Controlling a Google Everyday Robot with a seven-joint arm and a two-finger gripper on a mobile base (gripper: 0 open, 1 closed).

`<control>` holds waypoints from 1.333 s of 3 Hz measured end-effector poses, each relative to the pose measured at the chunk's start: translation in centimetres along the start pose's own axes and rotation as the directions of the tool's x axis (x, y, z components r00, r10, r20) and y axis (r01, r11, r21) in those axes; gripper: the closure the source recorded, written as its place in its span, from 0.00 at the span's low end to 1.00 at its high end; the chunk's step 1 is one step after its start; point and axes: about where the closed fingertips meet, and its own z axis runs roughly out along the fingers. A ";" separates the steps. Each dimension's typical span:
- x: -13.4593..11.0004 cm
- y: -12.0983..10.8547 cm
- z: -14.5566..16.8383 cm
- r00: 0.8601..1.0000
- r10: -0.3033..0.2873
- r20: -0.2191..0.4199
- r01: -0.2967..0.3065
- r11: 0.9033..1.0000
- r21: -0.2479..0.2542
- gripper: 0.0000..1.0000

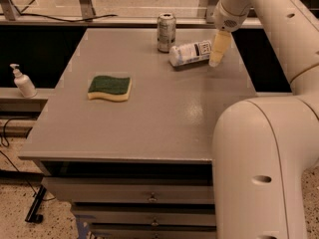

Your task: Move blue plastic bottle near 7up can

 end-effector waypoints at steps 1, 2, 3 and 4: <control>0.9 1.9 -3.3 0.992 0.013 0.127 -0.006 0.998 -0.057 0.00; 2.0 4.3 -8.2 0.966 0.012 0.257 0.013 0.995 -0.096 0.00; 4.5 5.7 -14.0 0.940 0.014 0.341 0.007 0.998 -0.060 0.00; 7.4 7.0 -19.0 0.913 0.037 0.405 -0.035 0.999 -0.013 0.00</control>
Offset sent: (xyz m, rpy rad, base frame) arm -0.1287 -0.0623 0.1274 0.3896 0.0894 0.2166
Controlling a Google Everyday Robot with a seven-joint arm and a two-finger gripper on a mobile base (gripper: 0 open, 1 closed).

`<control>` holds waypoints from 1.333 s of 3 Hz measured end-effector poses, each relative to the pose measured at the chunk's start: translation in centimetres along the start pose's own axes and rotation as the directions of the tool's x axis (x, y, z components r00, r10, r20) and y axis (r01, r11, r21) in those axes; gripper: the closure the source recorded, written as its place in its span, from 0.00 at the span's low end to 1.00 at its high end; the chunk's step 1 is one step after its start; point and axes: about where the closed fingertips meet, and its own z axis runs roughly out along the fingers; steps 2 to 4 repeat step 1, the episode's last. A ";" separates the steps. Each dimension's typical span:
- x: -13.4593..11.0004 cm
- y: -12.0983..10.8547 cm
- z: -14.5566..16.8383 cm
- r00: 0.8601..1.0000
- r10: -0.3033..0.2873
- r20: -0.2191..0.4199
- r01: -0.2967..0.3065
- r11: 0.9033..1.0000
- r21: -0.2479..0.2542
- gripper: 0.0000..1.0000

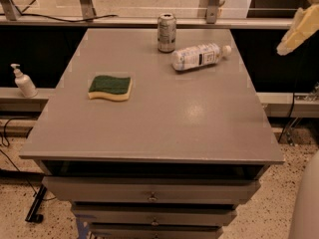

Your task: Move blue plastic bottle near 7up can

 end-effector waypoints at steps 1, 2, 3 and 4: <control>0.2 -0.8 0.3 1.000 0.006 0.006 -0.006 1.000 0.026 0.00; 0.2 -0.8 0.3 1.000 0.006 0.006 -0.006 1.000 0.026 0.00; 0.2 -0.8 0.3 1.000 0.006 0.006 -0.006 1.000 0.026 0.00; 0.2 -0.8 0.3 1.000 0.006 0.006 -0.006 1.000 0.026 0.00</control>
Offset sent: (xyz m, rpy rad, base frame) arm 0.0000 0.0000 0.0000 0.0000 0.0000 0.0000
